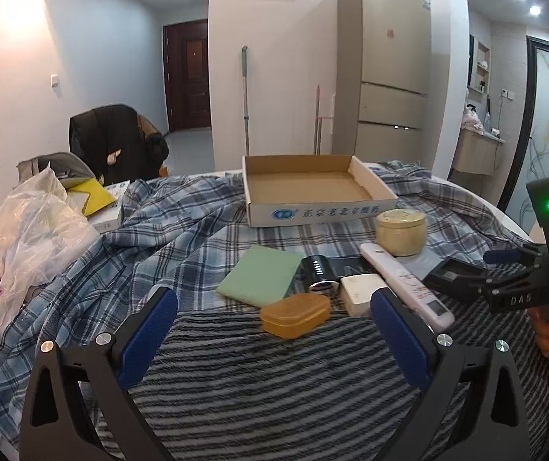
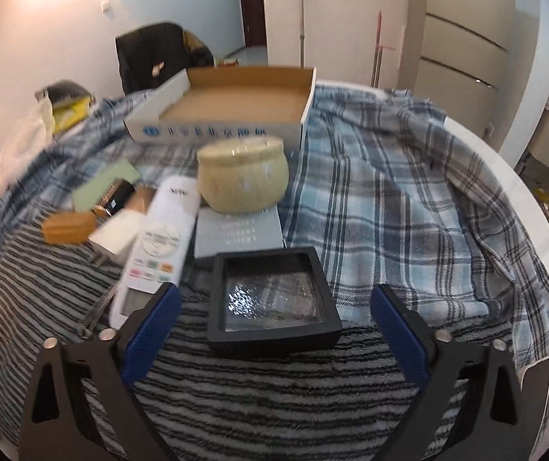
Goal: Organize rigid objects
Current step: 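Grasp the black square frame with the right gripper while the left grasps the orange soap box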
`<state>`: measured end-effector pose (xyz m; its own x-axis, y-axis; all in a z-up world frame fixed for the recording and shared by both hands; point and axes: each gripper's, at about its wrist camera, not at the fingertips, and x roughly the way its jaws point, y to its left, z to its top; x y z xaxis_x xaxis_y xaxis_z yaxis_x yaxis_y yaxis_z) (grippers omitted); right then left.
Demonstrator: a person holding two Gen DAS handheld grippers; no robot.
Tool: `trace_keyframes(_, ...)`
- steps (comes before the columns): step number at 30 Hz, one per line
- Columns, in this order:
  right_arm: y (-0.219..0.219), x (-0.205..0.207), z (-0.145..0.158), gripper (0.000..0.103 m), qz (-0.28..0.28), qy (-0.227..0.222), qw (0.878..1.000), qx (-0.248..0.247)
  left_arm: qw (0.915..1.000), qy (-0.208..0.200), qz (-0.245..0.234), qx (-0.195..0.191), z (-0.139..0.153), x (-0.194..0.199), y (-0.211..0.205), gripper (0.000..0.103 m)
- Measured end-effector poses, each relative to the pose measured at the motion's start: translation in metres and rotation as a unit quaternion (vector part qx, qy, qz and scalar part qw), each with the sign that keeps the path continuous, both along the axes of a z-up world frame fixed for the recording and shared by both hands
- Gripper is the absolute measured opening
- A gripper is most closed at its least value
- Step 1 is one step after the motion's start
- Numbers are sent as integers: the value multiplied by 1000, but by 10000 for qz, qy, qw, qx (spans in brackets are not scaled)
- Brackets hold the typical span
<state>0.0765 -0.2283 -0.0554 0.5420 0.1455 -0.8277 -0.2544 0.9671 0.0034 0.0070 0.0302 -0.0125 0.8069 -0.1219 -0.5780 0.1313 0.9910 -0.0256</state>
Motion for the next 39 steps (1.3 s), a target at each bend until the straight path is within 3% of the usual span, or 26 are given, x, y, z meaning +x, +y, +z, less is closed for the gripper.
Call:
trace_keyframes(5, 3, 4, -10, 84, 75, 198, 9998, 13, 9992, 399, 84, 6, -9, 23, -1, 102)
trace_keyframes(7, 2, 5, -13, 71, 54, 273, 9996, 30, 9987, 494, 97, -57, -13, 27, -3, 102)
trace_keyframes(9, -2, 5, -11, 71, -96, 260, 9995, 146, 9985, 527, 74, -136, -15, 30, -7, 102)
trace_keyframes(14, -9, -8, 13, 70, -127, -579, 9979, 248, 9983, 566, -135, 27, -17, 38, -17, 102)
trace_keyframes(16, -13, -12, 20, 70, -31, -715, 9965, 437, 9949, 886, -490, -4, -22, 47, -16, 102)
trace_keyframes(18, -13, -8, 17, 70, -55, -405, 9981, 471, 9883, 1299, -795, -118, -30, 57, -11, 102)
trace_keyframes(20, -14, -5, 10, 70, -36, -21, 9984, 568, 9851, 1437, -923, -182, -34, 62, -5, 101)
trace_keyframes(24, -11, -12, 6, 70, 59, -7, 9991, 410, 9803, 1576, -1174, -221, -39, 74, 0, 94)
trace_keyframes(26, -8, -15, 1, 70, 112, 90, 9993, 335, 9781, 1590, -1338, -80, -42, 80, -2, 94)
trace_keyframes(29, -9, -12, -10, 70, 142, 328, 9989, 317, 9755, 1552, -1500, 428, -49, 86, -11, 94)
trace_keyframes(31, -5, -12, -11, 70, 201, 322, 9991, 195, 9722, 1579, -1665, 471, -54, 89, -14, 93)
trace_keyframes(35, 1, -10, -10, 73, 325, 358, 9988, -14, 9658, 1827, -1777, 479, -65, 97, -14, 84)
trace_keyframes(37, 2, -6, -10, 75, 315, 411, 9987, 7, 9633, 1920, -1859, 259, -66, 99, -11, 74)
trace_keyframes(39, 0, -4, -10, 76, 222, 432, 9987, 142, 9621, 1976, -1877, 120, -65, 98, -8, 58)
